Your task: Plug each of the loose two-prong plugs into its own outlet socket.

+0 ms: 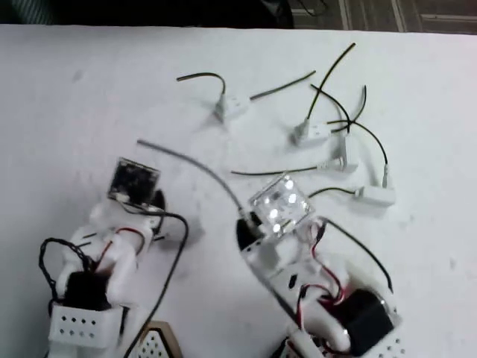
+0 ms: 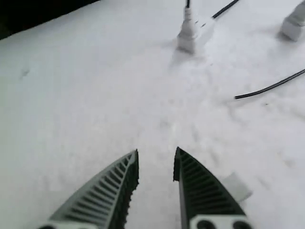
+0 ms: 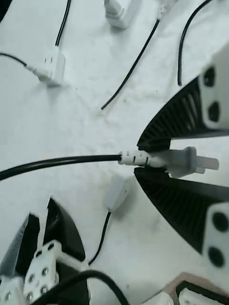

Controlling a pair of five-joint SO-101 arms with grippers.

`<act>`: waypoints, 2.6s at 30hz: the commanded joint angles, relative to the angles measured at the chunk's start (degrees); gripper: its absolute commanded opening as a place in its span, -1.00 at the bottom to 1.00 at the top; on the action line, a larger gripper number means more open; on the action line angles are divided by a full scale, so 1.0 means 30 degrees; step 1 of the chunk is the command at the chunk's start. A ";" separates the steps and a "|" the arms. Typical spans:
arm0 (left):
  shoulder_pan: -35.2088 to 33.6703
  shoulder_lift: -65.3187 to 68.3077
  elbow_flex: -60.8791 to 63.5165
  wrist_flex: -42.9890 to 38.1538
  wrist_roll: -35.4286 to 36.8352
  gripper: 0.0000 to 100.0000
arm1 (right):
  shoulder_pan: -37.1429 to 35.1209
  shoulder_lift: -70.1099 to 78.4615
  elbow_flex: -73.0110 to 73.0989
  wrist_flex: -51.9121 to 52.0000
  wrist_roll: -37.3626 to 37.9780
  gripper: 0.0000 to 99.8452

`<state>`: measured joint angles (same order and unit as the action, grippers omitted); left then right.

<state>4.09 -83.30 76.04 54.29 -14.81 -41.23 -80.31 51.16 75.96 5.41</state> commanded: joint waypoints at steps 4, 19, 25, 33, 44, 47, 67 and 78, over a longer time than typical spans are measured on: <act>0.2652 -0.0103 -0.0850 -0.0557 -0.0088 -0.72 | -0.2681 -0.0161 0.1934 -0.2652 -0.0762 -0.97; 0.6432 -0.0132 -0.0996 -0.0410 -0.0234 -0.72 | -0.3766 -0.0132 0.4513 -0.5641 -0.0645 -0.97; 0.7282 -0.0132 -0.2286 0.0996 -0.0234 -0.72 | -0.3766 -0.0132 0.4542 -0.5553 -0.0615 -0.97; 0.7546 -0.0132 -0.2667 0.1758 -0.0234 -0.72 | -0.3736 -0.0132 0.4835 -0.5553 -0.0586 -0.97; 0.1919 -0.2740 -0.5421 0.4689 -0.0264 -0.71 | -0.1187 -0.0132 0.5128 -0.6960 -0.0586 -0.97; -0.0190 -0.3326 -0.5070 0.5802 -0.0996 -0.61 | -0.0425 -0.0132 0.5128 -0.7106 -0.0586 -0.97; -0.1216 0.5700 -0.0996 -0.1201 -0.3751 -0.61 | 0.4762 -0.0308 0.6974 -0.7136 -0.0615 -0.97; -0.1070 1.5604 -0.6066 -0.1201 -0.4220 -0.61 | 0.4821 -0.0308 0.7092 -0.6989 -0.0586 -0.97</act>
<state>0.75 -41.80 61.54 51.74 -25.71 -27.34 -80.48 72.62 55.82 3.65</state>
